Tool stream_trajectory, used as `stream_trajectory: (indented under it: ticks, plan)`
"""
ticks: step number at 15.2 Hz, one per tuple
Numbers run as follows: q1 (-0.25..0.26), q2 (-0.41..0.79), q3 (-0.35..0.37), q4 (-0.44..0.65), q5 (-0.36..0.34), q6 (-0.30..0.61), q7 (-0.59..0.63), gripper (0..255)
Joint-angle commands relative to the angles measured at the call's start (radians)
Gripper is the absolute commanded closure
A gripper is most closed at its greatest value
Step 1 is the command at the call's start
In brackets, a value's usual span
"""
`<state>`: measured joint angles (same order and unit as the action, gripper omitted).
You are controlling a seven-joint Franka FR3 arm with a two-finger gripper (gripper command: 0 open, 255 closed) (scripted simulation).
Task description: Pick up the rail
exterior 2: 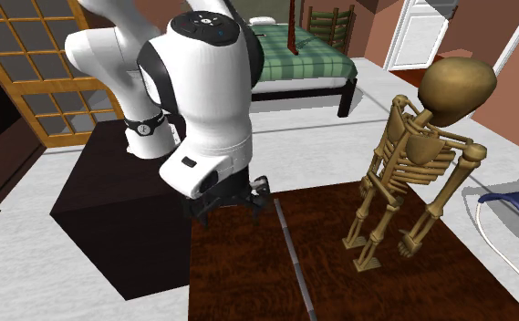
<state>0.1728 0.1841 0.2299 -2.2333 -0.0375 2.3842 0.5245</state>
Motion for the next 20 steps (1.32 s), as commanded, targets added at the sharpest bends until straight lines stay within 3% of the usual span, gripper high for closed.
stream_trajectory:
  ticks: [1, 9, 17, 20]
  plan:
    - [0.017, 0.085, 0.000, 0.064, -0.026, 0.022, 0.030, 0]
    - [0.105, 0.386, -0.021, 0.321, -0.097, 0.071, 0.119, 0]
    - [0.195, 0.693, -0.045, 0.669, -0.128, 0.041, 0.159, 0]
    - [0.199, 0.727, -0.050, 0.683, -0.131, 0.060, 0.160, 0]
